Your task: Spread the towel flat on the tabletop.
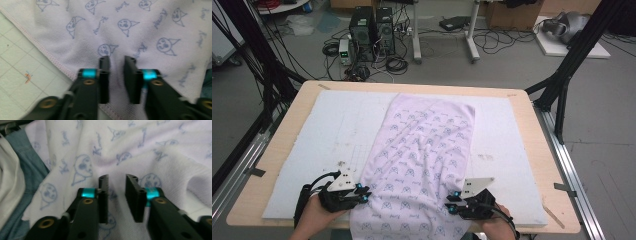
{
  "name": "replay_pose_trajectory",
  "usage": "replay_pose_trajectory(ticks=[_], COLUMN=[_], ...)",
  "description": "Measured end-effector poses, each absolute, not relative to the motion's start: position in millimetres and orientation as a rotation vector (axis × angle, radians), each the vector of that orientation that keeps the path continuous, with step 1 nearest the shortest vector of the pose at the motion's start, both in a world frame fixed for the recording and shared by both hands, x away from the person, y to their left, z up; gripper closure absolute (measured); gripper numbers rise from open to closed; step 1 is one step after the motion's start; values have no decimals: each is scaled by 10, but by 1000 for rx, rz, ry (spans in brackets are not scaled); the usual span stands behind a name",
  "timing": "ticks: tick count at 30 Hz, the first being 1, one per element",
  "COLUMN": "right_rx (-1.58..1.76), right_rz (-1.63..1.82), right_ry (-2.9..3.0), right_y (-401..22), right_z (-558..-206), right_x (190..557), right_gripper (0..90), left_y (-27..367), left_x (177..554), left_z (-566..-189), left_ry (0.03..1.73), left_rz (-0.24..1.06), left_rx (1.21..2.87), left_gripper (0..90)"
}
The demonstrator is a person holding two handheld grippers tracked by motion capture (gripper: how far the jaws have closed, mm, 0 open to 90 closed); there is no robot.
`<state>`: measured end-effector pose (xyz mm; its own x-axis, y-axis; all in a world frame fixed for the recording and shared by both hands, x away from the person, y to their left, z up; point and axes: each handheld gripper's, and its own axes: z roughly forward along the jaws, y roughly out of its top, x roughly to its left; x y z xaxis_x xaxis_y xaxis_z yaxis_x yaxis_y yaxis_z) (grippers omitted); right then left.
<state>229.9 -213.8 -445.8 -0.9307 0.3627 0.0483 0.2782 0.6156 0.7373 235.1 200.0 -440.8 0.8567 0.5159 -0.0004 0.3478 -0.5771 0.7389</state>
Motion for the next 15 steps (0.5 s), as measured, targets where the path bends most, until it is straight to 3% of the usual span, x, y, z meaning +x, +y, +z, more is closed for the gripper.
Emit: replay_pose_trajectory(ticks=[10,13,15], right_rx=[436,425,460], right_rz=[1323,1399,1384], right_ry=[2754,2735,2704], right_y=[-2208,-2271,-2303], right_z=[-4197,-4071,-4027], right_x=[2046,1977,2015], right_gripper=[875,771,739], left_y=[2097,2120,2125], left_x=[2068,1967,1998], left_z=[-4265,-4219,-4191], left_ry=[607,590,587], left_rz=[276,257,252], left_rx=[2214,2204,2191], left_gripper=[881,876,802])
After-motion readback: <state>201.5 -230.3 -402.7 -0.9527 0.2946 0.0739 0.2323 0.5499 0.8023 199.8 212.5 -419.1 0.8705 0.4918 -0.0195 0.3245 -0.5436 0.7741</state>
